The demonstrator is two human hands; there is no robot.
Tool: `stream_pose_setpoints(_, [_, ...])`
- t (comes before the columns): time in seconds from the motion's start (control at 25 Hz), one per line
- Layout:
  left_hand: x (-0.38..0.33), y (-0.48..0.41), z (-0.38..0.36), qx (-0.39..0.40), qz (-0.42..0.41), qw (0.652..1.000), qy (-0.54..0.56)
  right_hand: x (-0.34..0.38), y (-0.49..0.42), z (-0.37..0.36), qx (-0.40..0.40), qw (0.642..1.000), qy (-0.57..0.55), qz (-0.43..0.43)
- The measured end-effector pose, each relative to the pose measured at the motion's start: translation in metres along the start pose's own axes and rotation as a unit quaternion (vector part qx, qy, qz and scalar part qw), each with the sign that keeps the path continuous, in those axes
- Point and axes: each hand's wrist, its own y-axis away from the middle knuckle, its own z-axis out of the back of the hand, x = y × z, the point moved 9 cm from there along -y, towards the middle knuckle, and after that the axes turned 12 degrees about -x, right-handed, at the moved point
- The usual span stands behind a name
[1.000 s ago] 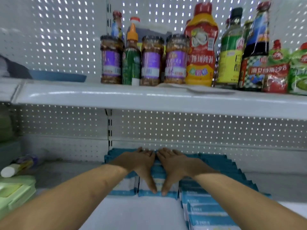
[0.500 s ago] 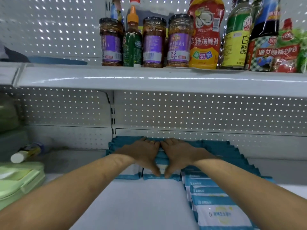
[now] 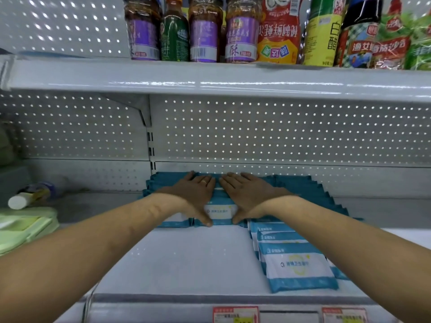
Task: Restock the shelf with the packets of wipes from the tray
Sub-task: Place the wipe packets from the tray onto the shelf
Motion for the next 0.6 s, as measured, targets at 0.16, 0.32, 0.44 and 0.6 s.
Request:
stream_pose_setpoints(0.16, [0.003, 0.009, 0.001, 0.015, -0.003, 1.0, -0.016, 0.0, 0.017, 0.013, -0.013, 1.0, -0.023, -0.007])
stream_pose_setpoints(0.32, [0.016, 0.034, 0.021, 0.038, 0.008, 0.999, 0.025, -0.018, 0.062, 0.06, -0.009, 0.994, -0.095, -0.05])
stream_pose_setpoints(0.44, [0.015, 0.055, 0.051, 0.016, 0.016, 0.997, 0.067, -0.045, 0.112, 0.079, 0.054, 0.981, -0.136, -0.129])
stream_pose_setpoints(0.6, [-0.05, 0.066, 0.073, -0.02, -0.025, 0.995, 0.099, -0.038, 0.161, 0.068, 0.117, 0.973, -0.174, -0.095])
